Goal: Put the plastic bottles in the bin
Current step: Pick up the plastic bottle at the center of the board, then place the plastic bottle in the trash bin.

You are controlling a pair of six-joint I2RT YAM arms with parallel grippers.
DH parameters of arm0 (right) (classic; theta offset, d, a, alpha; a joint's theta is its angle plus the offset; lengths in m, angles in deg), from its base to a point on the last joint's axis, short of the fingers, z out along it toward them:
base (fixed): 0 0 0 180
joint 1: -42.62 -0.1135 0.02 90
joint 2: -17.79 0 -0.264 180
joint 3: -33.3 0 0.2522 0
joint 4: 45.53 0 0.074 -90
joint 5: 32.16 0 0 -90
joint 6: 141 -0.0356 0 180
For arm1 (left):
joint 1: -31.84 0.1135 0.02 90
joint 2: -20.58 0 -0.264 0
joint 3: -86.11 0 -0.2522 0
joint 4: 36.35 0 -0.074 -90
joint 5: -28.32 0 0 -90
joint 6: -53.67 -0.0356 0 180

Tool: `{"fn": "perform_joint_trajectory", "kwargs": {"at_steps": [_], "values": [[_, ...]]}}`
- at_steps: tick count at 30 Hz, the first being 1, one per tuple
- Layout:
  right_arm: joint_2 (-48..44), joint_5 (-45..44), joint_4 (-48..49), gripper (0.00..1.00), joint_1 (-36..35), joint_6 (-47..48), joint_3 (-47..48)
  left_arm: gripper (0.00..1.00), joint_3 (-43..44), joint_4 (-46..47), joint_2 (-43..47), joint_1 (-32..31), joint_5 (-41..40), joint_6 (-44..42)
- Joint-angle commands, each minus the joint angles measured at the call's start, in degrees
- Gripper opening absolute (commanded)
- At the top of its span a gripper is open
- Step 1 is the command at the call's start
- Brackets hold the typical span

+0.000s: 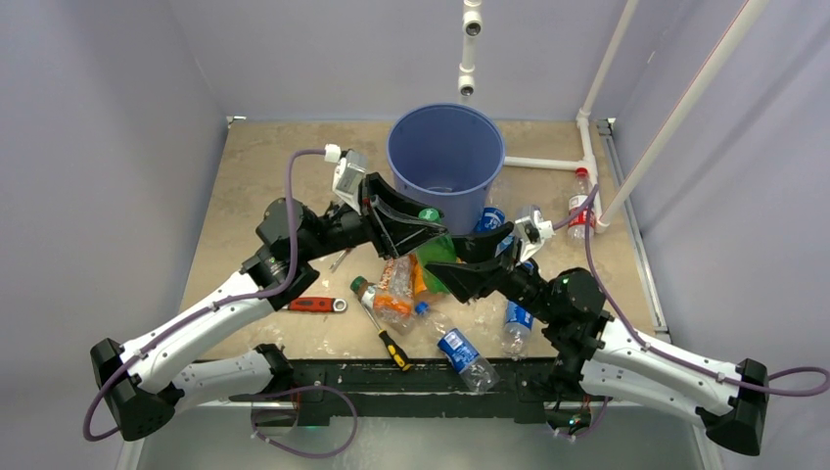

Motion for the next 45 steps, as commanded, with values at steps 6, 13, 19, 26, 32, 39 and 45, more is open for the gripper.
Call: {"fn": "perform_joint_trajectory", "kwargs": {"at_steps": [6,13,19,26,32,39,45], "values": [[-0.9,0.4,-0.6,0.39,-0.3,-0.1,2.4,0.0,1.4,0.1,1.3,-0.6,-1.1,-3.0],[-2.3,0.6,-16.2,0.99,-0.3,0.5,8.0,0.0,1.3,-1.5,3.3,-0.6,-6.5,-5.2],[-10.5,-1.9,-26.9,0.99,-0.3,2.5,8.7,0.0,4.5,-5.4,4.4,-0.5,-18.3,-11.5],[-15.1,-6.4,-34.1,0.99,-0.3,2.3,8.7,0.0,10.1,-2.9,3.4,-0.6,-32.8,-18.5],[-18.3,-12.0,-34.0,0.99,-0.3,-2.9,3.0,0.0,14.8,2.7,-1.9,-0.5,-38.1,-24.0],[-16.5,-20.9,-38.3,0.99,-0.3,-4.2,2.3,0.0,24.8,-0.3,-14.6,-0.4,-39.3,-32.8],[-16.0,-26.6,-44.1,0.98,-0.3,-6.2,2.7,0.0,34.3,-6.4,-23.9,0.7,-44.6,-39.3]]}}
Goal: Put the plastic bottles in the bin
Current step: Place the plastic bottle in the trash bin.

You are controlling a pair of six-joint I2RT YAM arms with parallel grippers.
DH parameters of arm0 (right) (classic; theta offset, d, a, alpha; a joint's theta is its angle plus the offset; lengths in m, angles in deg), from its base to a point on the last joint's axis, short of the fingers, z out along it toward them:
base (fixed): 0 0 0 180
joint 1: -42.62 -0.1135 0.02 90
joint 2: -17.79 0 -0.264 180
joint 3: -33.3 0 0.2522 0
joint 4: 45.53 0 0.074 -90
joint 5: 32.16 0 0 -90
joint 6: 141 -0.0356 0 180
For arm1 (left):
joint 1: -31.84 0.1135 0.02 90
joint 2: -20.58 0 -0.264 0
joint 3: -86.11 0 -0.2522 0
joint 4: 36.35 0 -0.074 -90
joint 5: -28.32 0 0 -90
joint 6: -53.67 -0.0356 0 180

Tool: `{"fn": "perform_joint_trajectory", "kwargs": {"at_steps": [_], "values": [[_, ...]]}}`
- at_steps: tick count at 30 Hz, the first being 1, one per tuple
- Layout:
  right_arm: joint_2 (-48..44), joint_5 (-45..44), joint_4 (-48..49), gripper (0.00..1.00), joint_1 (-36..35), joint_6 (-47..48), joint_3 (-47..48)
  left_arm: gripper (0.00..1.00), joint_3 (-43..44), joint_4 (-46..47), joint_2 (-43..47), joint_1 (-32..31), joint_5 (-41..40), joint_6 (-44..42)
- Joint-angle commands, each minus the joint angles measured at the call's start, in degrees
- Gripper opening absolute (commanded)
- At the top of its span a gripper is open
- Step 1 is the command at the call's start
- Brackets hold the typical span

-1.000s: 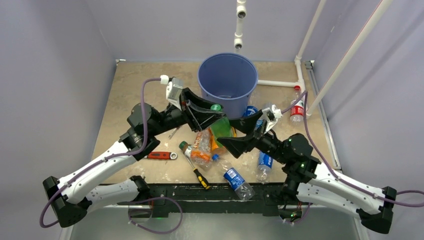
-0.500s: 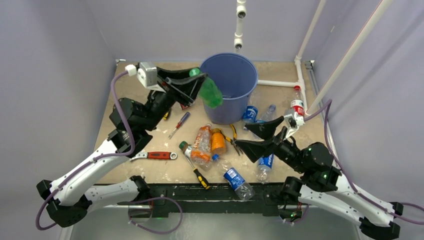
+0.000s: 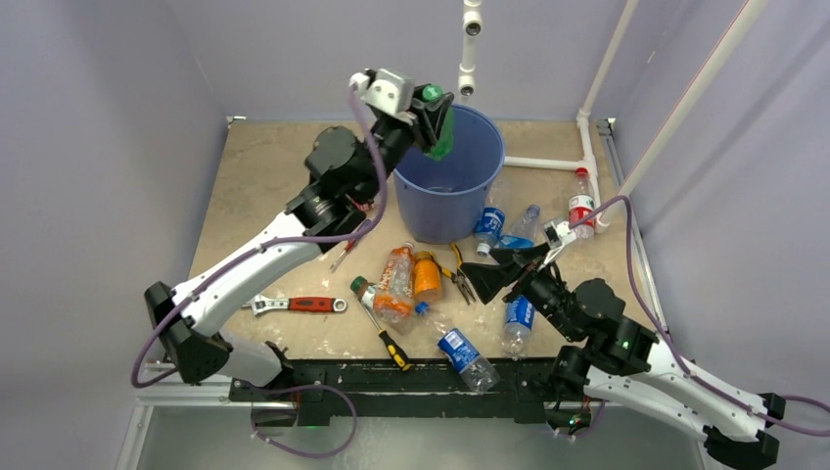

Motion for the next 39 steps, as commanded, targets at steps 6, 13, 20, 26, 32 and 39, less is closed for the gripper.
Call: {"fn": "perform_joint_trajectory", "kwargs": {"at_steps": [6,13,20,26,32,39], "values": [[1.4,-10.6,-9.9,0.98,0.0,-5.6,0.7,0.0,8.5,-9.3,-9.4,9.5,3.5,4.7],[1.9,-12.3,-9.0,0.98,0.0,-7.5,-0.4,0.0,6.3,-9.0,-13.1,10.4,5.7,6.2],[2.8,-12.2,-10.3,0.98,-0.1,-10.8,-1.3,0.0,7.6,-12.1,-17.1,10.6,9.7,8.4],[3.2,-13.2,-13.0,0.97,0.0,-12.1,-0.6,0.29,8.0,-14.3,-18.6,10.6,10.7,9.0],[2.9,-13.2,-13.5,0.98,0.0,-12.0,0.0,0.72,7.9,-15.0,-17.0,10.6,10.6,9.2],[3.8,-12.5,-13.8,0.98,0.0,-10.8,1.0,0.81,6.6,-15.4,-9.8,10.6,8.0,10.5]]}}
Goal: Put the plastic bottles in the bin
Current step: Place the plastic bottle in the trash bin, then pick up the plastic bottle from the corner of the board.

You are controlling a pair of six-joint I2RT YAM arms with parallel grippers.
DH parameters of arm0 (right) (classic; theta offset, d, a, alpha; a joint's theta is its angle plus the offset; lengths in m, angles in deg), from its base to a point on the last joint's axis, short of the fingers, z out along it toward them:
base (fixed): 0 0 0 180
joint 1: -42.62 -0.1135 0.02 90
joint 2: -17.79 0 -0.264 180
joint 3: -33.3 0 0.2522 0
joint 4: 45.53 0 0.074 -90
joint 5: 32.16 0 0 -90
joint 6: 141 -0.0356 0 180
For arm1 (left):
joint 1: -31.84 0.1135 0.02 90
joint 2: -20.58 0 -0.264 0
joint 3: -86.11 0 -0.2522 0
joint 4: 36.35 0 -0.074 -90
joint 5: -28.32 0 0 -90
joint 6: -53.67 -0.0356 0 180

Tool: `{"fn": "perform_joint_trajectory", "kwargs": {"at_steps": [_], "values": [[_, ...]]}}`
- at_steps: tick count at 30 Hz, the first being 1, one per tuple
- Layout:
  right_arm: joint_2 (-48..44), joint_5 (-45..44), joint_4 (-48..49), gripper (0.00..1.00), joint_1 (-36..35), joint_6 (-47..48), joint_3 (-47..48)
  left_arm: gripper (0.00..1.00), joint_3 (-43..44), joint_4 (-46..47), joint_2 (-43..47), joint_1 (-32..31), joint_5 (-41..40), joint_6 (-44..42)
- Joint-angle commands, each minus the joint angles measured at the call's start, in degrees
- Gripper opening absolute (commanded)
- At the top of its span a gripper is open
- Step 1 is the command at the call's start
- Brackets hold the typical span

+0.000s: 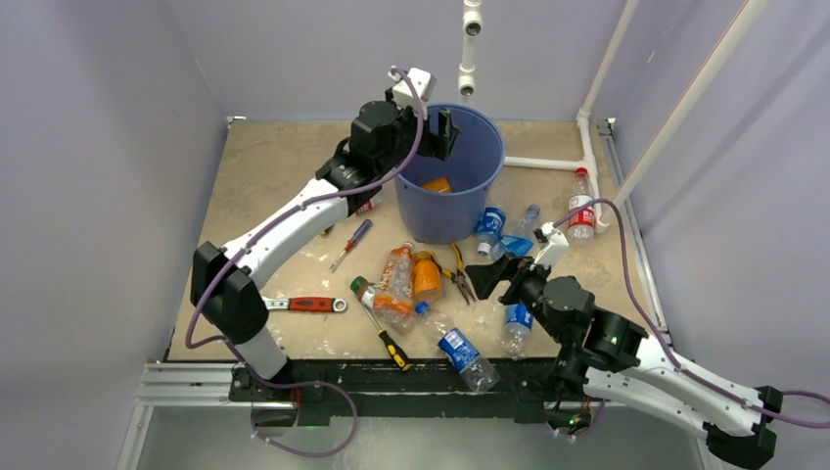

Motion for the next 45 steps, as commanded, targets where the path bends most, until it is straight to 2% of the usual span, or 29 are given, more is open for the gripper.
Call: {"fn": "perform_joint_trajectory", "kwargs": {"at_steps": [1,4,7,12,15,17,21,27,30,35,45], "values": [[0.6,0.0,0.4,0.98,0.0,0.9,2.1,0.82,0.3,0.3,9.5,0.1,-3.1,2.0],[1.6,4.3,2.6,0.98,0.0,3.7,1.8,0.83,-4.4,-4.1,17.5,0.1,-6.4,3.1],[4.3,9.2,5.7,0.98,0.0,6.2,1.0,0.84,-13.7,-5.7,27.5,0.2,-10.3,3.9],[14.6,19.2,8.5,0.95,-0.1,9.4,1.3,0.84,-30.3,-8.6,43.1,0.1,-17.1,5.3],[21.2,21.9,7.4,0.92,-0.8,9.1,1.7,0.82,-36.5,-12.6,48.2,0.1,-21.2,5.2],[22.7,21.9,6.8,0.92,-2.3,8.5,1.6,0.82,-38.4,-15.0,49.9,0.1,-23.8,5.6],[24.6,21.7,4.6,0.91,-5.1,5.0,3.0,0.82,-42.7,-14.9,51.5,0.1,-20.8,6.0],[31.0,19.5,-6.5,0.93,-11.4,-0.2,7.7,0.82,-45.3,-14.1,52.8,0.1,-15.3,7.2],[34.1,15.9,-13.1,0.99,-14.4,-3.4,9.8,0.82,-46.0,-13.6,53.3,0.1,-13.6,7.6],[40.3,11.9,-19.3,0.99,-17.3,-9.2,10.4,0.82,-45.9,-14.3,53.8,0.1,-12.3,7.8],[46.3,10.0,-16.2,0.93,-18.0,-10.9,8.9,0.81,-46.0,-14.5,54.2,0.1,-12.3,8.0]]}}
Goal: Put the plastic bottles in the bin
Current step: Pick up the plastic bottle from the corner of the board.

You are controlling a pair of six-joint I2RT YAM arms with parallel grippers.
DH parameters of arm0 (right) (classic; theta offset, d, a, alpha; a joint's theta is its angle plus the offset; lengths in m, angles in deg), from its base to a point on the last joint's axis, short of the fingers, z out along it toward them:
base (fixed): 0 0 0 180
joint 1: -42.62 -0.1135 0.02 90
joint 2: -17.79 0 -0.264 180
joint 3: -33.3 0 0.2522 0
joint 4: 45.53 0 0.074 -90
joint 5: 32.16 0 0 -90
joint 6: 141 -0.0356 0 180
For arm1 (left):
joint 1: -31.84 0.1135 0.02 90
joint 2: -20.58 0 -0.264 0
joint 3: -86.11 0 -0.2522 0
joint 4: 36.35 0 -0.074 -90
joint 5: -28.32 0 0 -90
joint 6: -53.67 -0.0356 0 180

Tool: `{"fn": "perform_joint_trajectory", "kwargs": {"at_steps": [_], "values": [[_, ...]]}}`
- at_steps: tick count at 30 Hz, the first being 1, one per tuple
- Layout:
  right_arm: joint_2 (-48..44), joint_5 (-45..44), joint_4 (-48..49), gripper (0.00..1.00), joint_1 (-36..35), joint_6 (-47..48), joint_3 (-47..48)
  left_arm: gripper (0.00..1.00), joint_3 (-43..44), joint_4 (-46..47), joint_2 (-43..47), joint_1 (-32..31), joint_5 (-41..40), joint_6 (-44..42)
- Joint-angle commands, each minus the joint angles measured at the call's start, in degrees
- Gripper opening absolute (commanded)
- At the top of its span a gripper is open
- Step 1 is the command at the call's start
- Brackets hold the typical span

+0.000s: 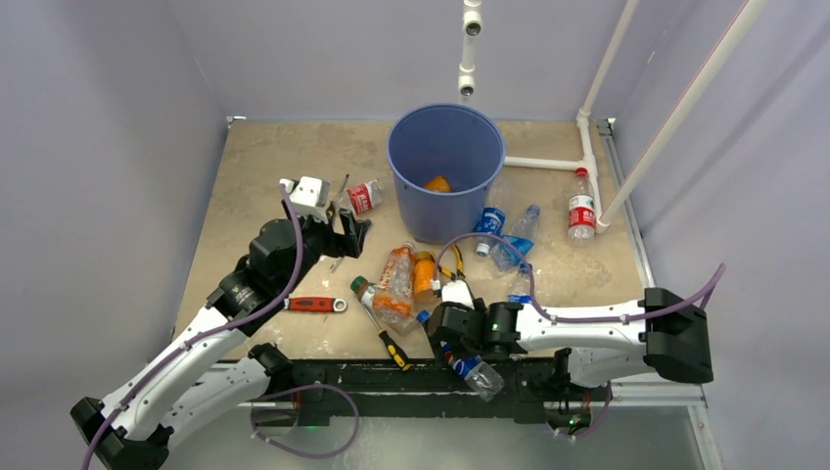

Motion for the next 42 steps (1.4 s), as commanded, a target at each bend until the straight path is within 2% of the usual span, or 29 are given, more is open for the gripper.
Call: {"fn": "perform_joint_trajectory", "kwargs": {"at_steps": [1,12,25,29,31,36,42], "values": [[1.4,-2.7,1.1,0.92,-0.3,-1.7,0.2,0.81,-0.4,1.4,0.6,0.1,1.0,0.8],[-0.2,-3.2,3.2,0.72,-1.9,-1.8,-0.7,0.81,-0.4,1.4,-0.4,0.1,1.3,1.0],[-8.3,-8.1,-7.2,0.6,-4.4,0.8,13.2,0.8,-1.1,2.0,1.9,0.1,-2.4,1.4],[-13.3,-8.5,-6.6,0.57,-4.7,4.1,16.8,0.8,-2.2,3.7,5.1,0.1,-4.0,1.7],[-17.6,-8.4,-2.0,0.55,-4.7,6.9,16.0,0.81,-3.3,5.6,7.8,0.1,-3.8,1.6],[-29.9,-6.8,25.0,0.49,-4.7,17.6,6.3,0.86,-7.6,13.9,15.8,0.2,2.0,1.4],[-35.1,-4.8,55.3,0.48,-4.7,29.6,-8.0,0.98,-10.4,21.5,21.5,0.2,12.0,2.7]]}}
